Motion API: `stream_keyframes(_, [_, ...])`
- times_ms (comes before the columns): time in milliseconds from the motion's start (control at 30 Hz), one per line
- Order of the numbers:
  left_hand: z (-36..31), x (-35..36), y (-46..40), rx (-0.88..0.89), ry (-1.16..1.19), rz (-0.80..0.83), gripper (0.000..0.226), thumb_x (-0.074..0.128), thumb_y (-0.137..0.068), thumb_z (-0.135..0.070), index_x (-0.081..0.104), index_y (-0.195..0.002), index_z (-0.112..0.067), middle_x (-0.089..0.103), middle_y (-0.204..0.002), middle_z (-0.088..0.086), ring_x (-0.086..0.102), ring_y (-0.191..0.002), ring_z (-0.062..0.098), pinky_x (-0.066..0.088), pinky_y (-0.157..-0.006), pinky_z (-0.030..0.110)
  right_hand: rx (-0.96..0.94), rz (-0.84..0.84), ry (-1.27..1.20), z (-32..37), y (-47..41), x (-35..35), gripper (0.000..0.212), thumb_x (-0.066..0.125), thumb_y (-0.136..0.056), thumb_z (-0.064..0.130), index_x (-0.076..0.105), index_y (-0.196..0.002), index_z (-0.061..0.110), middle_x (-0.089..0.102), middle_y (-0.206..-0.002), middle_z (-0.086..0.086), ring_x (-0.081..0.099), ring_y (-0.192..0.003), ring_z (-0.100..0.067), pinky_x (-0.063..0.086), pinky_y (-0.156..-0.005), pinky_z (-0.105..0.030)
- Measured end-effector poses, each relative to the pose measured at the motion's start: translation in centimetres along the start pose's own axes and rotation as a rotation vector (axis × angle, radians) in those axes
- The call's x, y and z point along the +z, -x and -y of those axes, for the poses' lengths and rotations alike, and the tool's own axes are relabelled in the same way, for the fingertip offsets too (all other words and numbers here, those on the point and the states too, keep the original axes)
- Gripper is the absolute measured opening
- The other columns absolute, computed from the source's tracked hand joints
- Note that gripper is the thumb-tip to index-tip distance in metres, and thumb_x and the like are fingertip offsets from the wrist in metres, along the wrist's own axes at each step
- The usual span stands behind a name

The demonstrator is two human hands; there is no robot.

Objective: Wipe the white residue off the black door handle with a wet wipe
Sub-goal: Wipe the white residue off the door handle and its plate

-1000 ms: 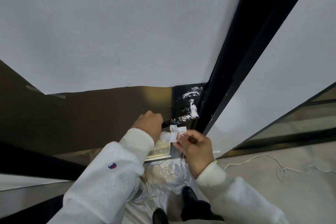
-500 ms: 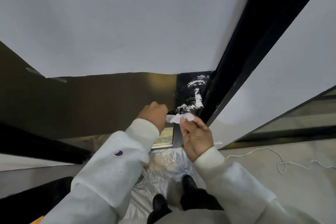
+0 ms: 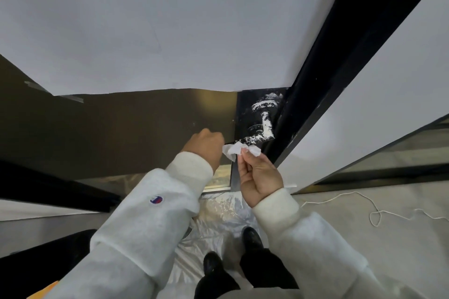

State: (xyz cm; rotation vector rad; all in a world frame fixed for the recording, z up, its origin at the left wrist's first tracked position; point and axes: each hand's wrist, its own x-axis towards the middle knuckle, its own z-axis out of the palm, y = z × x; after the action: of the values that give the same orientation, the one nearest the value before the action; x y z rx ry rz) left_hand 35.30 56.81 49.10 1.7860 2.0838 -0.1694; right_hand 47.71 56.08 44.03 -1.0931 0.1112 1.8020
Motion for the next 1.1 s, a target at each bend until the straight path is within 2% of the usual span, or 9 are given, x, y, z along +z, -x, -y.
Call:
stream_keyframes(100, [0.1,0.1,0.1,0.002,0.003,-0.001,0.029,0.06,-0.087,0.002,0.063,-0.114,-0.009,0.055,-0.113,0.016,0.06,-0.098,0.036,0.047,-0.078,0.036,-0.066,-0.056,0.111,0.5,1.1,0.8,0.016,0.073,-0.079,-0.011,0.062,-0.081,0.0,0.071,-0.078,-0.014,0.071,-0.072,-0.018,0.06,-0.082,-0.028])
stream_keyframes(233, [0.3,0.2,-0.2,0.0,0.025,-0.003,0.027,0.056,-0.09,-0.004,0.06,-0.117,-0.007,0.054,-0.116,0.017,0.058,-0.105,0.039,0.047,-0.084,0.04,-0.368,-0.04,0.495,0.1,2.9,1.7,0.013,0.082,-0.073,-0.006,0.074,-0.078,0.003,0.073,-0.07,-0.009,0.068,-0.068,-0.019,0.06,-0.076,-0.029])
stream_keyframes(367, [0.7,0.2,0.0,0.011,0.058,-0.001,0.026,0.053,-0.092,-0.01,0.06,-0.117,-0.008,0.054,-0.117,0.017,0.057,-0.106,0.04,0.048,-0.086,0.042,-1.092,0.154,1.328,-0.7,3.5,-0.1,0.022,0.073,-0.074,-0.004,0.08,-0.086,0.012,0.073,-0.085,-0.001,0.066,-0.078,-0.009,0.047,-0.077,-0.008])
stream_keyframes(467, [0.8,0.1,0.3,0.029,0.073,-0.002,0.029,0.054,-0.091,-0.011,0.059,-0.119,-0.008,0.054,-0.117,0.018,0.056,-0.108,0.041,0.047,-0.087,0.043,-1.43,0.297,1.742,0.0,2.5,0.3,0.022,0.066,-0.07,-0.009,0.076,-0.087,0.002,0.068,-0.09,-0.011,0.063,-0.084,-0.028,0.054,-0.075,-0.029])
stream_keyframes(567, [1.1,0.2,0.4,0.031,0.059,-0.039,0.026,0.052,-0.092,-0.011,0.059,-0.116,-0.01,0.053,-0.116,0.017,0.054,-0.109,0.041,0.045,-0.083,0.041,-1.395,0.149,2.245,0.3,2.0,2.9,0.013,0.071,-0.064,-0.001,0.072,-0.071,0.01,0.064,-0.079,-0.009,0.055,-0.091,-0.036,0.045,-0.078,-0.042])
stream_keyframes(633, [1.2,0.4,0.4,0.039,0.033,-0.075,0.024,0.051,-0.092,-0.009,0.057,-0.115,-0.009,0.053,-0.116,0.017,0.054,-0.108,0.039,0.044,-0.079,0.04,-1.346,0.078,2.413,0.5,2.7,4.8,0.009,0.07,-0.065,0.007,0.068,-0.064,0.016,0.064,-0.072,-0.005,0.051,-0.101,-0.036,0.027,-0.08,-0.046])
stream_keyframes(733, [1.4,0.8,0.4,0.044,0.02,-0.104,0.027,0.048,-0.094,-0.011,0.056,-0.119,-0.011,0.054,-0.116,0.016,0.056,-0.107,0.039,0.044,-0.077,0.04,-1.295,0.08,2.596,0.9,3.3,5.9,0.008,0.063,-0.077,0.013,0.067,-0.071,0.017,0.067,-0.072,-0.004,0.046,-0.11,-0.035,0.021,-0.083,-0.046])
stream_keyframes(933, [1.5,1.2,0.2,0.039,0.041,-0.121,0.026,0.051,-0.096,-0.015,0.059,-0.12,-0.015,0.055,-0.111,0.013,0.056,-0.104,0.036,0.039,-0.071,0.035,-1.416,0.032,2.642,2.9,3.5,4.8,0.015,0.075,-0.052,0.004,0.065,-0.054,0.015,0.056,-0.046,-0.001,0.054,-0.088,-0.035,0.025,-0.074,-0.044])
stream_keyframes(1100, [1.5,0.9,0.4,0.048,0.015,-0.12,0.023,0.048,-0.097,-0.016,0.058,-0.117,-0.012,0.055,-0.114,0.015,0.056,-0.106,0.037,0.039,-0.072,0.036,-1.44,0.103,2.635,1.7,3.0,4.9,0.011,0.078,-0.06,0.013,0.068,-0.058,0.018,0.059,-0.052,0.006,0.053,-0.088,-0.032,0.024,-0.074,-0.042])
